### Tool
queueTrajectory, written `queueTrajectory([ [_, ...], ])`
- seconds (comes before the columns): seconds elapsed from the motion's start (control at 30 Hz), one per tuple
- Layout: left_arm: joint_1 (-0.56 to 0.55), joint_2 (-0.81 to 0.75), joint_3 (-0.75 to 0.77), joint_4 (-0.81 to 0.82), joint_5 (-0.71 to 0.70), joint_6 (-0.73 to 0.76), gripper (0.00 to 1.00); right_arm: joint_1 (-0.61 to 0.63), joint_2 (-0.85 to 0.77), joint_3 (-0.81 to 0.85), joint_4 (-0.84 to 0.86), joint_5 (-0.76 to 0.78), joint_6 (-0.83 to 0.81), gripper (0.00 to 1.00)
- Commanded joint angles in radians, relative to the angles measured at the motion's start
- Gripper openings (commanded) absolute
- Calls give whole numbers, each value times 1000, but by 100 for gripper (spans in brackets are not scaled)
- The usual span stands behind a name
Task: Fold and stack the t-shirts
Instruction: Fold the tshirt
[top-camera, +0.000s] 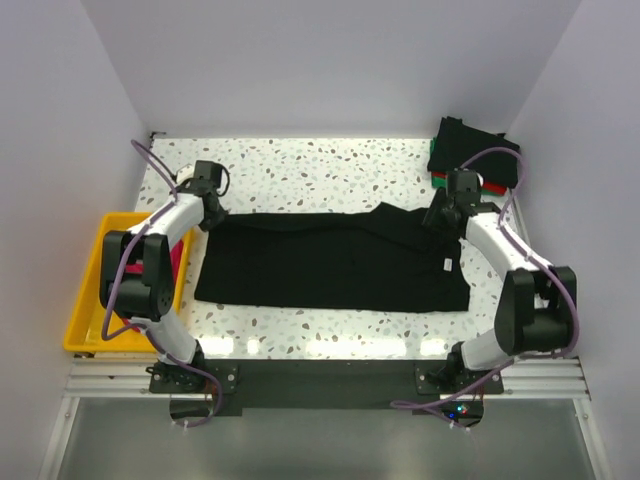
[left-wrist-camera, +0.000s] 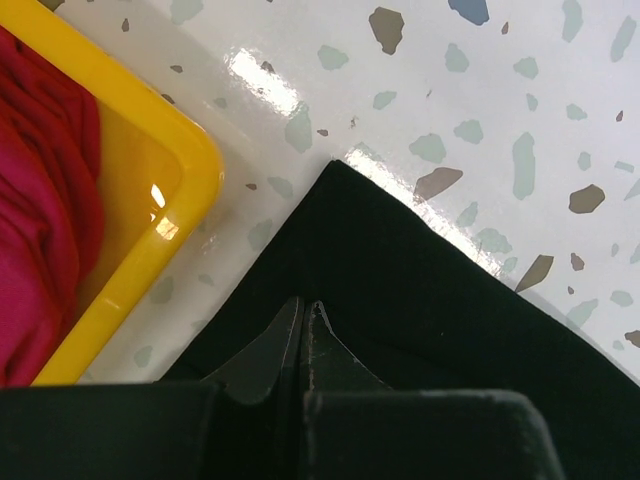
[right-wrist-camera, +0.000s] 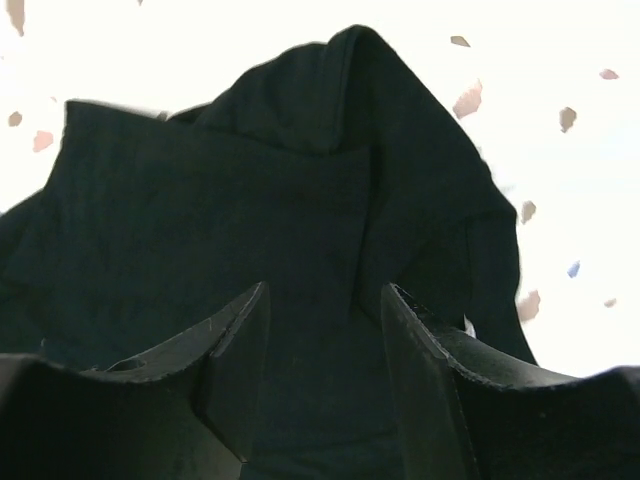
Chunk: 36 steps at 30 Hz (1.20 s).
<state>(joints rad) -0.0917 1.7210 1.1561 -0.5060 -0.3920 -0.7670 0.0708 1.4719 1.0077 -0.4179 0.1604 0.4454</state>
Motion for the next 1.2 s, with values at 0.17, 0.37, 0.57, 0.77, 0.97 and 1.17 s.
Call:
queueTrajectory([
  [0.17, 12, -12, 5, 46, 16, -11, 0, -149, 202, 65, 204, -197, 58, 54],
  [0.37, 12, -3, 2, 50, 25, -15, 0, -155, 275, 69, 306, -283, 101, 54],
  [0.57, 12, 3, 10, 54, 28, -11, 0, -157, 281, 25, 361, -295, 124, 50],
  [0.77, 12, 6, 8, 52, 31, -9, 0, -157, 298, 26, 355, -291, 128, 42],
  [0.97, 12, 2, 8, 50, 31, -6, 0, -158, 281, 28, 323, -280, 127, 37],
  [1.17, 12, -1, 5, 50, 36, -5, 0, -157, 229, 6, 304, -297, 116, 38],
])
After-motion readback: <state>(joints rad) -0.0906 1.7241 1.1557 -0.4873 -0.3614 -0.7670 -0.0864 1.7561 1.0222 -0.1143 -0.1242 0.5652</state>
